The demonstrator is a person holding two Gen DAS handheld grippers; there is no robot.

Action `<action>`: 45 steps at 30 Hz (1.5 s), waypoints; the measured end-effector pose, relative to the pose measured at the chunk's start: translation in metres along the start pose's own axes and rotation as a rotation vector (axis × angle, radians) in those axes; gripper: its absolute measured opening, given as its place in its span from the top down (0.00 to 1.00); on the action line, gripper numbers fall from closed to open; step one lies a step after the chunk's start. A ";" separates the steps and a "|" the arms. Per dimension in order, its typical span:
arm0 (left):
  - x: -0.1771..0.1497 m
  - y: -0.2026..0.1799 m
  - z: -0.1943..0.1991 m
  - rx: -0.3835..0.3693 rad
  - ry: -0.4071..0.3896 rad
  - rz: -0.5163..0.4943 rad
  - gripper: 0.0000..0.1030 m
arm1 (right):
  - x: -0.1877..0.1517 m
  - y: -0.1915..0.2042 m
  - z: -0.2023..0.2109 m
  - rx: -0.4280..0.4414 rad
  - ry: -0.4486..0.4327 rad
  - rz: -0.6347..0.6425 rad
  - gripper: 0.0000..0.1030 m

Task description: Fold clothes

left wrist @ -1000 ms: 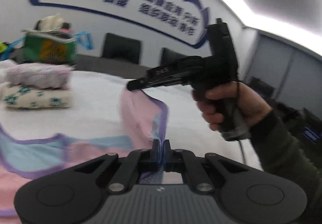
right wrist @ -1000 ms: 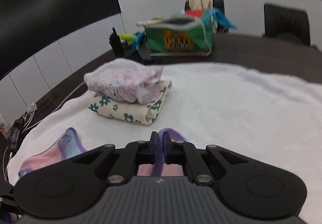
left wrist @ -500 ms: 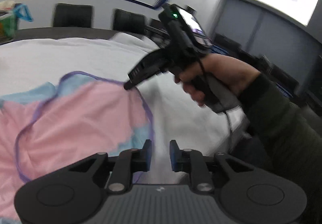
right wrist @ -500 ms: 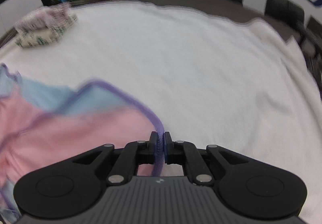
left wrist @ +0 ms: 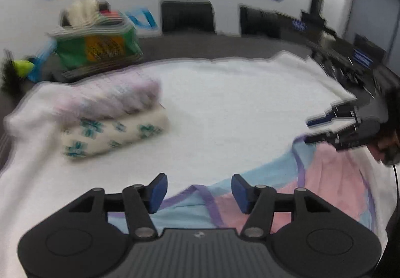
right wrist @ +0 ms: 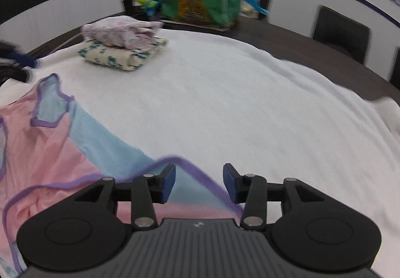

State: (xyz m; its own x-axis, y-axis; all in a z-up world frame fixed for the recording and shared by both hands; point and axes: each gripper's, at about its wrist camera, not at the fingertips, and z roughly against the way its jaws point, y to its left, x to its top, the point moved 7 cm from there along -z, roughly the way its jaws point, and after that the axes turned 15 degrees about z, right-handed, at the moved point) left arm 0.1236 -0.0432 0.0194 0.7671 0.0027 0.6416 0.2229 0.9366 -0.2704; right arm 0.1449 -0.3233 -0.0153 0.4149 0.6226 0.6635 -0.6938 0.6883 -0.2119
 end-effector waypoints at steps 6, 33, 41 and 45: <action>-0.019 0.006 -0.050 0.004 0.018 -0.109 0.47 | 0.008 0.008 -0.022 -0.016 0.050 0.083 0.53; -0.016 0.006 0.032 0.026 -0.153 -0.010 0.79 | -0.014 -0.028 0.017 -0.284 -0.034 -0.188 0.64; -0.129 -0.154 0.041 -0.261 -0.025 -0.266 0.62 | -0.088 -0.022 0.040 -0.215 0.062 -0.323 0.63; -0.165 -0.184 0.029 -0.263 -0.008 -0.310 0.63 | -0.100 -0.016 0.047 -0.230 0.056 -0.332 0.95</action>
